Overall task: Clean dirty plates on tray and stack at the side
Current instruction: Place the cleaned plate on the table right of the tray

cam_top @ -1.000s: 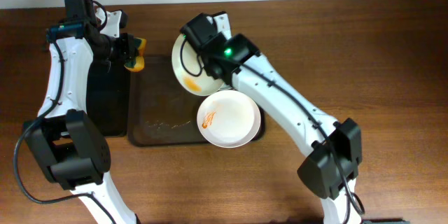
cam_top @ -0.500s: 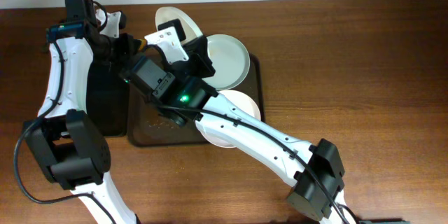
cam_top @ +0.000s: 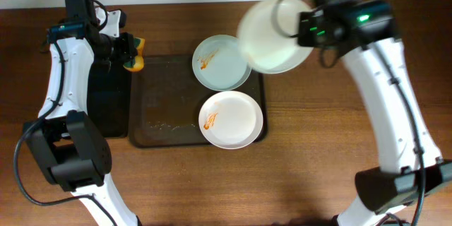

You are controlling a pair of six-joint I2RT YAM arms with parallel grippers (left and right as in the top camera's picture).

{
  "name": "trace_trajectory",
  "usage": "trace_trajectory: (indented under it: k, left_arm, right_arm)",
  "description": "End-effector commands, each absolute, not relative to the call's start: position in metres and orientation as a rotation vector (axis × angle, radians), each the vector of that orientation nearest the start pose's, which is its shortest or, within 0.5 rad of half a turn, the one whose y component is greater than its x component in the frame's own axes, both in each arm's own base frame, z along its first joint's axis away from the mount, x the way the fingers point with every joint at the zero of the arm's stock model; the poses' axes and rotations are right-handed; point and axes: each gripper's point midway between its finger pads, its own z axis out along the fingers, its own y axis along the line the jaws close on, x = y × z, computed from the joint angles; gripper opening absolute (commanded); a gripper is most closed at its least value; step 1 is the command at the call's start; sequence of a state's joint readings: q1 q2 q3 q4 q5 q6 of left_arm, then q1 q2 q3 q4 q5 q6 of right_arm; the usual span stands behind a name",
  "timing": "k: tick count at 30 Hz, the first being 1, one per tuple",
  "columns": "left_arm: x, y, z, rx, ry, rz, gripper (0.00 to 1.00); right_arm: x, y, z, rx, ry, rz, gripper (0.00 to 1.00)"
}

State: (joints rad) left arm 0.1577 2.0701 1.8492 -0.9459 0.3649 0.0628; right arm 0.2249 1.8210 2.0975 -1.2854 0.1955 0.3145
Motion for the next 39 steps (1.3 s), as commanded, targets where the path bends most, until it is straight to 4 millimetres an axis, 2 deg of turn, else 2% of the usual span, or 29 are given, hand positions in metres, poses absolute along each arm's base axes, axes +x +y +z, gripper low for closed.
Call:
trace_trajectory:
  k: [1,2,4,7,9,13,16,18,19,20,21,22,23,24,26,27,28,30,31,32,33,35,39]
  left_arm:
    - [0.499,0.017,0.142,-0.025,2.645,-0.424,0.01]
    - [0.499,0.017,0.142,-0.025,2.644,-0.423,0.01]
    - [0.499,0.017,0.142,-0.026,2.646,-0.424,0.01]
    - [0.499,0.017,0.142,-0.026,2.645,-0.423,0.01]
    - [0.499,0.017,0.142,-0.026,2.646,-0.423,0.01]
    - [0.499,0.017,0.142,-0.026,2.646,-0.423,0.01]
    - [0.499,0.017,0.142,-0.026,2.646,-0.424,0.01]
    - [0.499,0.017,0.142,-0.026,2.646,-0.424,0.01]
    - [0.499,0.017,0.142,-0.026,2.646,-0.424,0.01]
    - [0.499,0.017,0.142,-0.026,2.646,-0.424,0.01]
    - [0.499,0.017,0.142,-0.026,2.646,-0.424,0.01]
    - [0.499,0.017,0.142,-0.026,2.646,-0.424,0.01]
    - [0.499,0.017,0.142,-0.026,2.646,-0.424,0.01]
    - [0.499,0.017,0.142,-0.027,2.646,-0.424,0.01]
    - [0.499,0.017,0.141,-0.027,2.649,-0.424,0.01]
    - [0.497,0.016,0.139,-0.029,2.655,-0.427,0.01]
    - [0.494,0.016,0.134,-0.065,2.682,-0.418,0.01]
    - [0.486,0.01,0.125,-0.082,2.726,-0.404,0.01]
    - [0.483,0.006,0.124,-0.075,2.742,-0.399,0.01]
    - [0.479,0.004,0.12,-0.092,2.774,-0.353,0.01]
    - [0.475,0.004,0.117,-0.119,2.801,-0.284,0.01]
    - [0.475,-0.008,0.116,-0.077,2.81,-0.257,0.01]
    - [0.476,-0.02,0.116,-0.039,2.806,-0.263,0.01]
  right_arm:
    - [0.428,0.005,0.234,0.427,2.697,0.066,0.04]
    - [0.423,-0.013,0.219,0.491,2.727,0.046,0.04]
    - [0.411,-0.054,0.174,0.647,2.784,0.015,0.04]
    - [0.4,-0.078,0.119,0.775,2.799,0.099,0.04]
    - [0.399,-0.081,0.087,0.787,2.785,0.117,0.04]
    - [0.387,-0.079,0.044,0.791,2.791,0.116,0.04]
    - [0.388,-0.083,0.039,0.797,2.77,0.103,0.05]
    - [0.394,-0.084,0.048,0.807,2.75,0.164,0.59]
    - [0.397,-0.081,0.059,0.802,2.752,0.223,0.65]
    - [0.403,-0.07,0.083,0.728,2.768,0.317,0.75]
    - [0.407,-0.062,0.101,0.68,2.773,0.366,0.75]
    - [0.412,-0.043,0.133,0.6,2.782,0.431,0.75]
    - [0.415,-0.024,0.15,0.545,2.786,0.482,0.75]
    - [0.417,-0.007,0.159,0.494,2.787,0.534,0.75]
    - [0.415,0.044,0.167,0.351,2.81,0.657,0.75]
    - [0.408,0.069,0.161,0.294,2.851,0.668,0.75]
    - [0.4,0.088,0.15,0.316,2.909,0.629,0.75]
    - [0.384,0.115,0.128,0.361,2.987,0.516,0.69]
    - [0.377,0.125,0.12,0.362,3.012,0.494,0.61]
    - [0.365,0.139,0.107,0.384,3.048,0.455,0.44]
    - [0.354,0.153,0.094,0.397,3.076,0.446,0.38]
    - [0.33,0.166,0.073,0.44,3.141,0.416,0.37]
    - [0.3,0.167,0.049,0.434,3.228,0.359,0.37]
